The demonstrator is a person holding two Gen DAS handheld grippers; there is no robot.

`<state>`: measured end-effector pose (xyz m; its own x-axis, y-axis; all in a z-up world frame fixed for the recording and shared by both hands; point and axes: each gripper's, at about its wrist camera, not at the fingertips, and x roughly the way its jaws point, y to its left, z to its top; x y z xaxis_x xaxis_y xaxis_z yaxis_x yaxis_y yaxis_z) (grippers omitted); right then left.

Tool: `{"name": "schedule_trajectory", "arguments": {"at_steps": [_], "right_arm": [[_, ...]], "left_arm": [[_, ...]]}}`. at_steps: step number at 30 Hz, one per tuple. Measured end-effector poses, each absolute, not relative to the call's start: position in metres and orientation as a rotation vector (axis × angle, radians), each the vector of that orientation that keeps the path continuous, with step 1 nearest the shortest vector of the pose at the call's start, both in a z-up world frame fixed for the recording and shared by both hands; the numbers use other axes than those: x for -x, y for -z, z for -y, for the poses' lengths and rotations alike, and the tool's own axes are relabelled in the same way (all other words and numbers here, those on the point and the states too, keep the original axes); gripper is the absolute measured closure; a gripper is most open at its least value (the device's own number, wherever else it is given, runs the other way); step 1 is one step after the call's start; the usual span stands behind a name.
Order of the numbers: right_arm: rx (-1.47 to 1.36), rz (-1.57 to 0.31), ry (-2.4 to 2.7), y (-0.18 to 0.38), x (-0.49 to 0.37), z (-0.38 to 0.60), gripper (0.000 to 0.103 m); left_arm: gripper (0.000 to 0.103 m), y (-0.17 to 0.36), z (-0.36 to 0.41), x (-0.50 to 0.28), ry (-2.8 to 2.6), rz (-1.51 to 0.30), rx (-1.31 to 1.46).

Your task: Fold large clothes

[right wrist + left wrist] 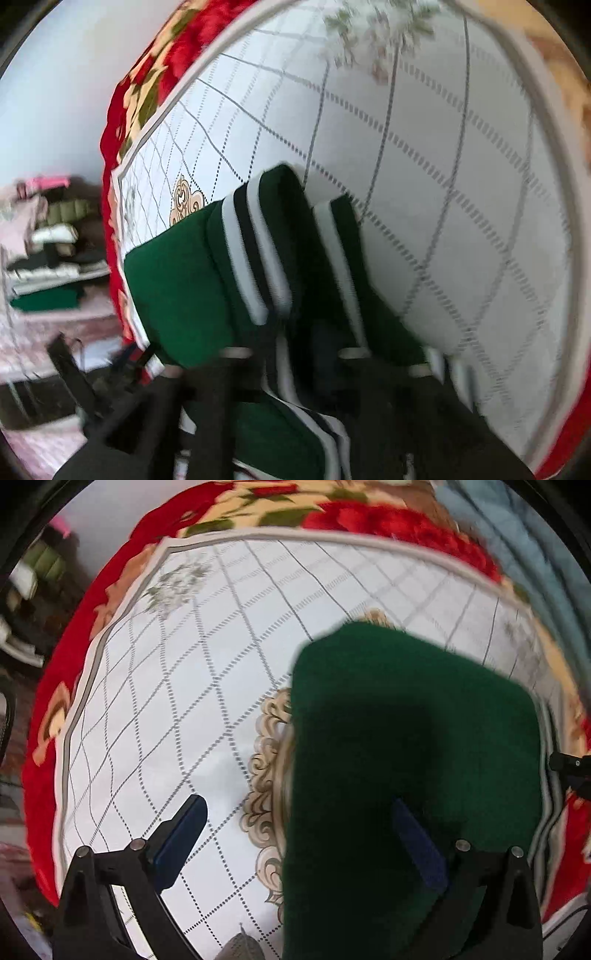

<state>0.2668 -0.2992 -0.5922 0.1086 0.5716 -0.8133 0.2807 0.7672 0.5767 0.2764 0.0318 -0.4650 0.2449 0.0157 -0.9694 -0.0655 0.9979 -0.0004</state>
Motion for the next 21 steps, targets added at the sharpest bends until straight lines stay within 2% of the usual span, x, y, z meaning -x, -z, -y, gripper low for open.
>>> {"name": "schedule_trajectory", "arguments": {"at_steps": [1, 2, 7, 10, 13, 21], "right_arm": [[-0.725, -1.455, -0.263, 0.587, -0.264, 0.307, 0.003], [-0.733, -1.43, -0.276, 0.581, -0.258, 0.316, 0.0], [-0.822, -1.513, -0.442, 0.617, -0.231, 0.334, 0.0], [-0.754, -1.553, -0.472, 0.641, -0.23, 0.33, 0.0], [-0.798, -1.586, -0.519, 0.665, -0.235, 0.332, 0.0], [-0.836, -1.626, -0.739, 0.666, -0.249, 0.305, 0.0]], "left_arm": [[0.0, 0.462, -0.04, -0.273, -0.041, -1.313, 0.09], [0.0, 0.463, -0.049, -0.271, -0.029, -1.314, 0.135], [0.001, 0.495, -0.079, -0.259, 0.106, -1.36, 0.379], [0.001, 0.512, -0.071, -0.256, 0.205, -1.374, 0.467], [0.001, 0.525, -0.055, -0.259, 0.282, -1.383, 0.502], [0.003, 0.533, -0.029, -0.27, 0.34, -1.371, 0.494]]}}
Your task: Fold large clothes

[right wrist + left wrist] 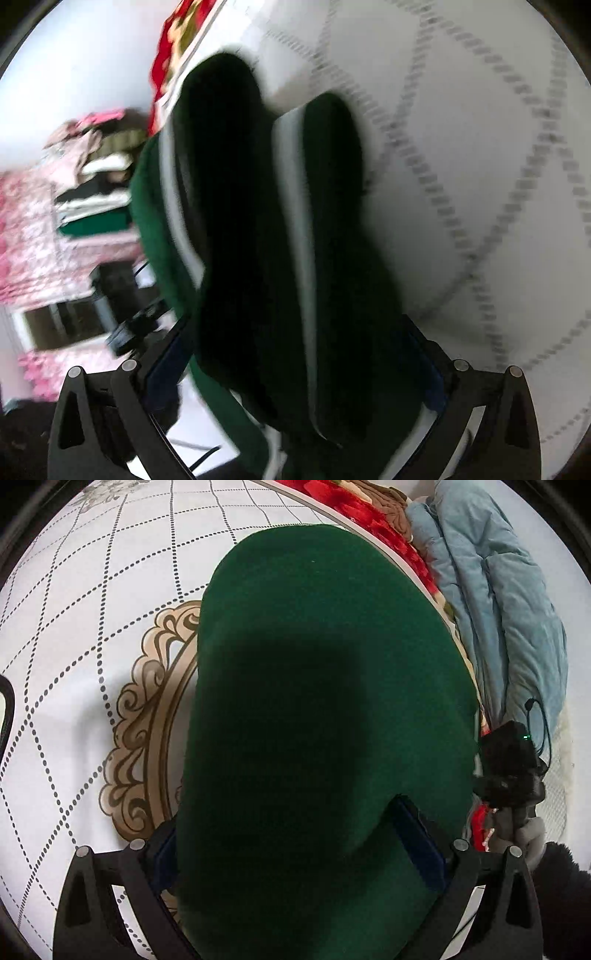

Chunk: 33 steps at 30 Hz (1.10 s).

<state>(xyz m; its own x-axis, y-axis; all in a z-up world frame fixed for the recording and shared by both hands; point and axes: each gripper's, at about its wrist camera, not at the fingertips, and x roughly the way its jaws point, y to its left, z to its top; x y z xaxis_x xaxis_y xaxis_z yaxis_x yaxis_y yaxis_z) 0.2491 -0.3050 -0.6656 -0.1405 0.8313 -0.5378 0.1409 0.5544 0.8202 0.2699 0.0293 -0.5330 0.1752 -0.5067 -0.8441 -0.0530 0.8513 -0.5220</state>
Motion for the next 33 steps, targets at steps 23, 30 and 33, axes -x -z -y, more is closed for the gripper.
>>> {"name": "schedule_trajectory", "arguments": {"at_steps": [23, 30, 33], "right_arm": [[-0.994, -1.545, -0.66, 0.612, -0.251, 0.285, 0.049], [-0.987, -1.513, -0.637, 0.564, -0.307, 0.293, 0.049], [-0.98, -1.493, -0.619, 0.543, -0.353, 0.293, 0.049]], "left_arm": [[0.006, 0.483, -0.025, -0.289, 0.359, -1.269, 0.393], [0.005, 0.451, -0.028, -0.339, 0.367, -1.22, 0.414], [0.005, 0.437, -0.032, -0.376, 0.374, -1.194, 0.416]]}}
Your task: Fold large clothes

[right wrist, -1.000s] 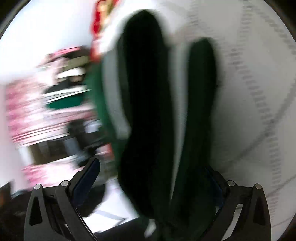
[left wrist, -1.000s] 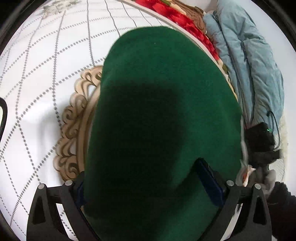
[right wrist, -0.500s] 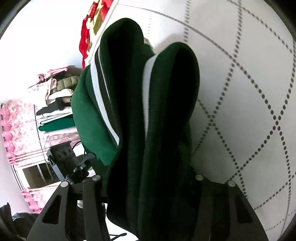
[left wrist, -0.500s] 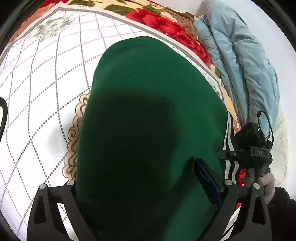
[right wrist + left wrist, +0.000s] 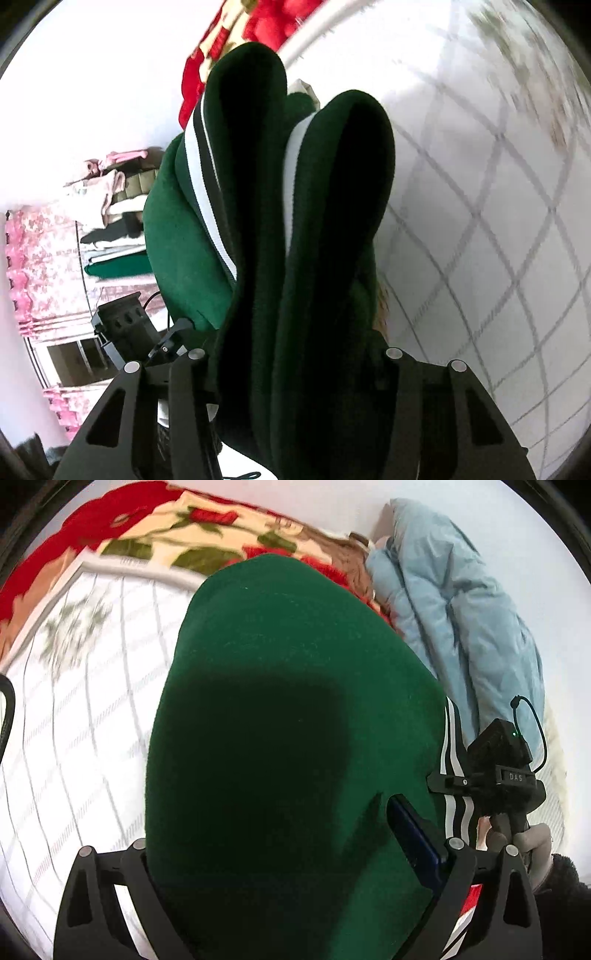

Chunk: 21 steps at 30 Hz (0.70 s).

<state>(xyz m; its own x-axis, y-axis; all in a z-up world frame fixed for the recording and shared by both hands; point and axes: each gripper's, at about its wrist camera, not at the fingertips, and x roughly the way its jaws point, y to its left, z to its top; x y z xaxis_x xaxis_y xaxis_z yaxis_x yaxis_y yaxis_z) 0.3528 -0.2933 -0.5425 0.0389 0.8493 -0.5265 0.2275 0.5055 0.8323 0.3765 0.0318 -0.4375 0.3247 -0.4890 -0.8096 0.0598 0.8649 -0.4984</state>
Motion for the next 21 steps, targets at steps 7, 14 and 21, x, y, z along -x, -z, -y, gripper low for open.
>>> {"name": "schedule_trajectory", "arguments": {"at_steps": [7, 14, 21], "right_arm": [[-0.941, -1.462, -0.609, 0.519, -0.508, 0.292, 0.049], [-0.887, -1.496, -0.599, 0.555, -0.649, 0.264, 0.049], [-0.82, -1.584, -0.524, 0.615, -0.718, 0.25, 0.048]], "left_arm": [[0.005, 0.436, -0.048, -0.493, 0.36, -1.142, 0.393], [0.006, 0.484, -0.071, -0.596, 0.324, -1.169, 0.411], [0.005, 0.551, -0.075, -0.633, 0.313, -1.273, 0.33]]}}
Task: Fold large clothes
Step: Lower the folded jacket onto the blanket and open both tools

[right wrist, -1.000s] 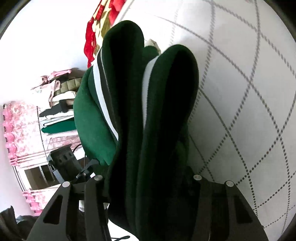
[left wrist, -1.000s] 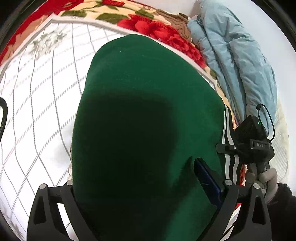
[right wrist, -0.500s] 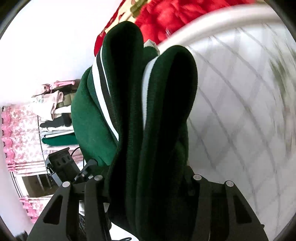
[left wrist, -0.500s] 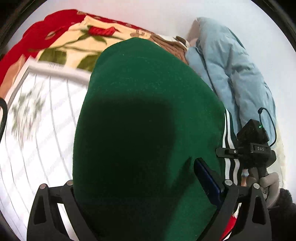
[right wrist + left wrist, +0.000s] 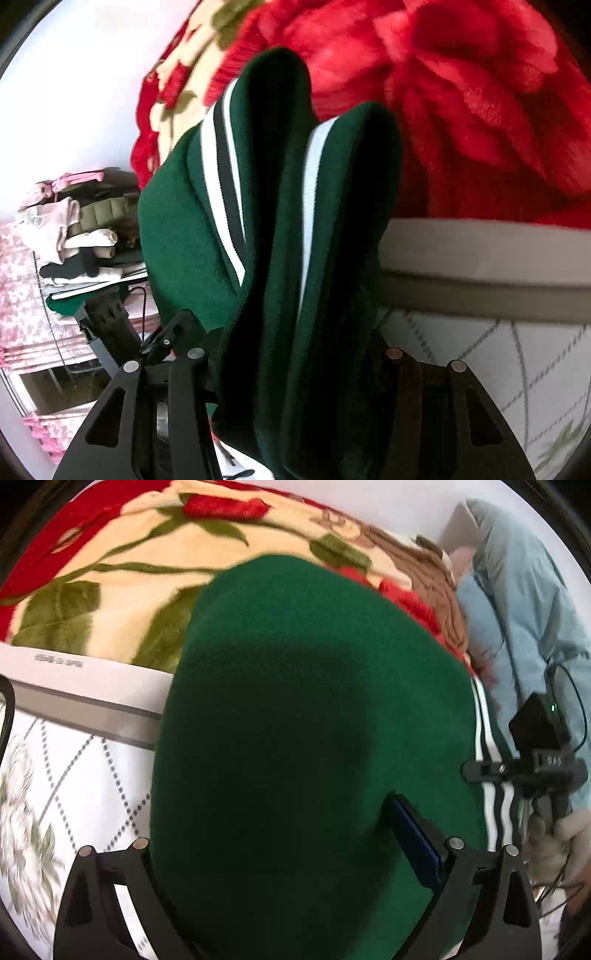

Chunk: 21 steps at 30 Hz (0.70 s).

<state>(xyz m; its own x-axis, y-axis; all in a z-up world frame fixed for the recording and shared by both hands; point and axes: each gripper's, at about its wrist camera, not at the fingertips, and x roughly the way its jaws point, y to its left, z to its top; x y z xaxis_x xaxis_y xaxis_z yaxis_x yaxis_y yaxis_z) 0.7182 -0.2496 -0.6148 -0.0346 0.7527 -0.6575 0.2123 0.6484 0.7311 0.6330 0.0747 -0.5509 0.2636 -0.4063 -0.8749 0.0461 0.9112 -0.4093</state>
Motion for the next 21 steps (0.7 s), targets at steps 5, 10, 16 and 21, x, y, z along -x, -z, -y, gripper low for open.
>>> {"name": "schedule_trajectory", "arguments": {"at_steps": [5, 10, 16, 21], "right_arm": [[-0.607, -1.557, -0.409, 0.595, -0.714, 0.238, 0.017], [-0.349, -1.422, -0.21, 0.543, -0.673, 0.225, 0.004], [-0.168, -1.268, -0.097, 0.483, -0.578, 0.199, 0.0], [-0.114, -1.192, 0.002, 0.419, -0.496, 0.197, 0.0]], "left_arm": [[0.005, 0.536, -0.071, -0.618, 0.288, -1.274, 0.245], [0.004, 0.499, -0.066, -0.585, 0.139, -1.191, 0.101], [0.002, 0.433, -0.052, -0.519, -0.019, -1.084, -0.051], [0.002, 0.363, -0.04, -0.472, -0.08, -1.044, -0.038]]}}
